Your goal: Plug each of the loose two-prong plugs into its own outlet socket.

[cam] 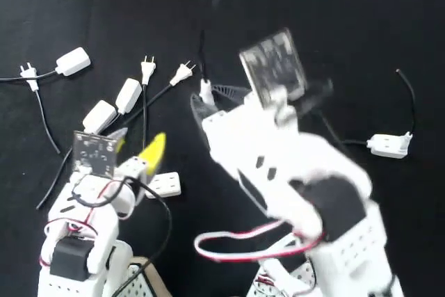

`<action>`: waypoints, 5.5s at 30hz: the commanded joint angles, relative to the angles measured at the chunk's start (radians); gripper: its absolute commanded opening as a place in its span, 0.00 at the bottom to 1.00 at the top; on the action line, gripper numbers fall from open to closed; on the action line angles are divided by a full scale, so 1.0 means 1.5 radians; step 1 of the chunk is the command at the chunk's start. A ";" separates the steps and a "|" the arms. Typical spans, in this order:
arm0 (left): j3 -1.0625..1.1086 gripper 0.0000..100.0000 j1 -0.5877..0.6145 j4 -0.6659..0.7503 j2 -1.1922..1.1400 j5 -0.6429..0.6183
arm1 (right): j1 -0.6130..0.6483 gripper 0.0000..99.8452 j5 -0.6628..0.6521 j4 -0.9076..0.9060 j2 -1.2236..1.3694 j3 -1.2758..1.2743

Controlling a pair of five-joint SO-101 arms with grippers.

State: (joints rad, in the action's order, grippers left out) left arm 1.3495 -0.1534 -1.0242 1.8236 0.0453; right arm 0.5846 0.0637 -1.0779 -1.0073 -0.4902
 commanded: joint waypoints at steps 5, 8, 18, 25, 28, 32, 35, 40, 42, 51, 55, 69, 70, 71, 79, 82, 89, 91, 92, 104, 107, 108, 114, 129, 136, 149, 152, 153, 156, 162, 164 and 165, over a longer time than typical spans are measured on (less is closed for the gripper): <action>-0.036 0.26 -0.081 0.017 0.001 -0.005 | 0.086 0.01 0.030 0.366 -0.249 -0.442; -0.049 0.26 -0.073 0.011 0.001 -0.005 | 0.087 0.01 0.076 0.418 -0.274 -0.500; -0.104 0.26 -0.074 -0.043 0.002 0.018 | 0.086 0.01 0.128 0.418 -0.249 -0.509; -0.079 0.26 -0.074 -0.014 0.001 0.021 | 0.089 0.01 0.131 0.347 -0.251 -0.479; -0.076 0.26 -0.073 -0.004 0.001 0.023 | 0.089 0.01 0.131 0.311 -0.251 -0.460; -0.073 0.26 -0.048 -0.001 0.001 0.023 | 0.089 0.01 0.131 0.263 -0.251 -0.427; -0.072 0.26 -0.038 -0.001 0.001 0.024 | 0.089 0.01 0.131 0.243 -0.251 -0.409; -0.060 0.26 -0.043 -0.001 0.001 0.050 | 0.090 0.01 0.131 0.231 -0.250 -0.397; -0.056 0.26 -0.043 -0.001 0.001 0.054 | 0.090 0.01 0.131 0.232 -0.246 -0.397; -0.059 0.26 0.016 -0.087 0.001 0.194 | 0.073 0.01 0.096 0.219 -0.222 -0.380; -0.051 0.26 0.145 -0.130 0.001 0.289 | 0.052 0.01 0.082 0.196 -0.113 -0.368; 0.141 0.26 0.426 -0.059 0.001 0.441 | 0.146 0.01 0.223 0.259 0.195 -0.354; 0.151 0.26 0.426 -0.059 0.001 0.441 | 0.146 0.01 0.227 0.261 0.206 -0.352; 0.159 0.26 0.425 -0.059 0.001 0.439 | 0.147 0.01 0.228 0.263 0.218 -0.351; 0.177 0.26 0.425 -0.063 0.001 0.364 | 0.158 0.01 0.285 0.293 0.332 -0.338; 0.200 0.26 0.409 -0.061 0.001 0.358 | 0.158 0.01 0.309 0.293 0.369 -0.322; 0.213 0.26 0.390 -0.058 0.001 0.356 | 0.154 0.01 0.310 0.292 0.384 -0.319; 0.214 0.26 0.390 -0.058 0.001 0.356 | 0.153 0.01 0.310 0.292 0.384 -0.319; 0.214 0.26 0.390 -0.058 0.001 0.356 | 0.152 0.01 0.310 0.292 0.384 -0.319; 0.217 0.26 0.390 -0.058 0.001 0.357 | 0.109 0.01 0.322 0.293 0.388 -0.319; 0.217 0.26 0.390 -0.058 0.001 0.358 | 0.109 0.01 0.322 0.293 0.389 -0.320; 0.217 0.26 0.390 -0.058 0.001 0.358 | 0.110 0.01 0.322 0.293 0.389 -0.321; 0.217 0.26 0.390 -0.058 0.001 0.358 | 0.139 0.01 0.306 0.293 0.390 -0.323; 0.219 0.26 0.390 -0.058 0.001 0.358 | 0.149 0.01 0.103 0.296 0.496 -0.316; 0.219 0.26 0.390 -0.058 0.001 0.359 | 0.162 0.01 0.052 0.244 0.413 -0.364; 0.219 0.26 0.390 -0.060 0.001 0.359 | 0.161 0.01 -0.009 0.240 0.316 -0.442; 0.219 0.26 0.390 -0.060 0.001 0.360 | 0.162 0.01 -0.009 0.239 0.315 -0.442; 0.219 0.26 0.390 -0.060 0.001 0.360 | 0.162 0.01 -0.008 0.239 0.315 -0.441; 0.219 0.26 0.390 -0.060 0.001 0.360 | 0.162 0.01 -0.007 0.239 0.315 -0.437; 0.219 0.26 0.390 -0.058 0.001 0.360 | 0.162 0.02 0.027 0.239 0.315 -0.431; 0.219 0.26 0.390 -0.058 0.001 0.360 | 0.162 0.06 0.027 0.239 0.315 -0.432; 0.219 0.26 0.390 -0.058 0.001 0.360 | 0.162 0.09 0.028 0.239 0.315 -0.433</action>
State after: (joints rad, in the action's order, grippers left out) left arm 1.6732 0.4450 -1.1316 1.8205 0.5838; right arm 0.8101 0.0944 -0.6805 -0.5347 -1.1086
